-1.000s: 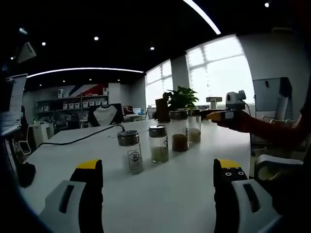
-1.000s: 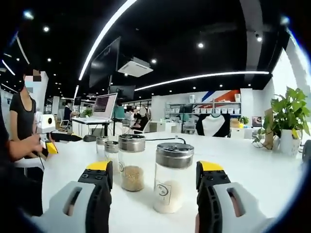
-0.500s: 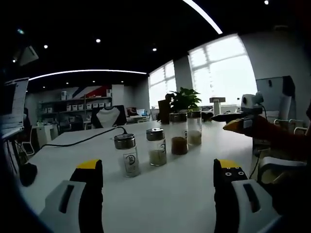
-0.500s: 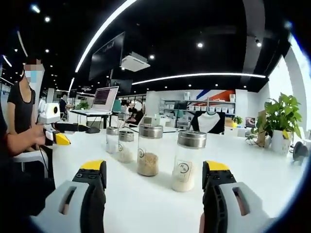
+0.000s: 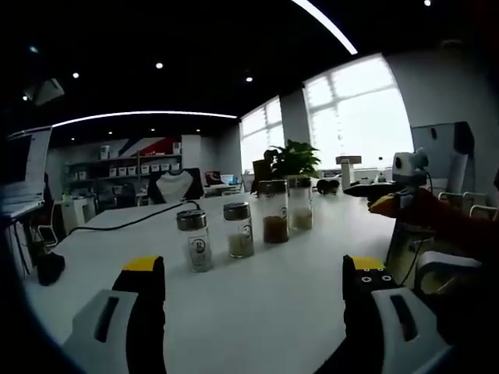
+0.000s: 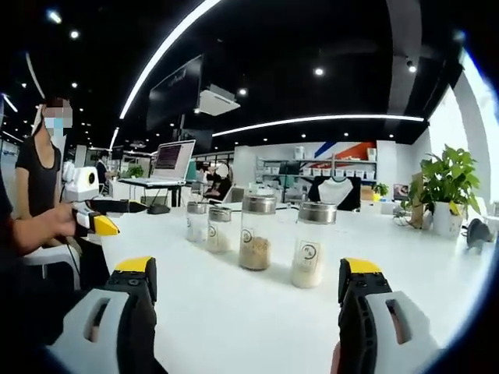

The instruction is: Rotate the seasoning bottle until the label or dispensing opening points toward the visible target arrow and the bottle remains upright within the marked orientation range

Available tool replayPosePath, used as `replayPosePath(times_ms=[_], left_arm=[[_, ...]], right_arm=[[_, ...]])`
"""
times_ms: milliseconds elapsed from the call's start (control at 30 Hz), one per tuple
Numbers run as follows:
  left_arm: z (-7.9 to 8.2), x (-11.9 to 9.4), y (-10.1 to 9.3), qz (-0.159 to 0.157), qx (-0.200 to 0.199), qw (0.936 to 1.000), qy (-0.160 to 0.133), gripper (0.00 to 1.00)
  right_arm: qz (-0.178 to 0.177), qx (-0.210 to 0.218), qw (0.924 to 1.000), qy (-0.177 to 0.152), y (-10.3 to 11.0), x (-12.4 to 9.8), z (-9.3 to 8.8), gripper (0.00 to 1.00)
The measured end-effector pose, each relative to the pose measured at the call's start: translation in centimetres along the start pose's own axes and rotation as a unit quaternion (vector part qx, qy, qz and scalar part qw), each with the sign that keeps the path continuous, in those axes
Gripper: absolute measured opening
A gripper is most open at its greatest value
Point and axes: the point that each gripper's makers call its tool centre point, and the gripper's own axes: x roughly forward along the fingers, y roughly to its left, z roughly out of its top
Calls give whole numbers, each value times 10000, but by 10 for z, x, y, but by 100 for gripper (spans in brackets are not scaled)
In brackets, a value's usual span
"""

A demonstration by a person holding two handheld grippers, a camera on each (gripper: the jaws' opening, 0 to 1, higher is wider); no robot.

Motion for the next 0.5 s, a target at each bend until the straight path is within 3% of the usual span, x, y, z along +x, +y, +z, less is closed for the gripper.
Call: replayPosePath(times_ms=[267, 500], left_arm=[[5, -8, -5, 94, -3, 9999, -58, 100], [-3, -15, -2, 220, -88, 9997, 26, 100]], right_arm=[[-184, 41, 9998, -12, 3, -17, 0, 99], [-365, 13, 9993, 125, 1, -17, -12, 99]])
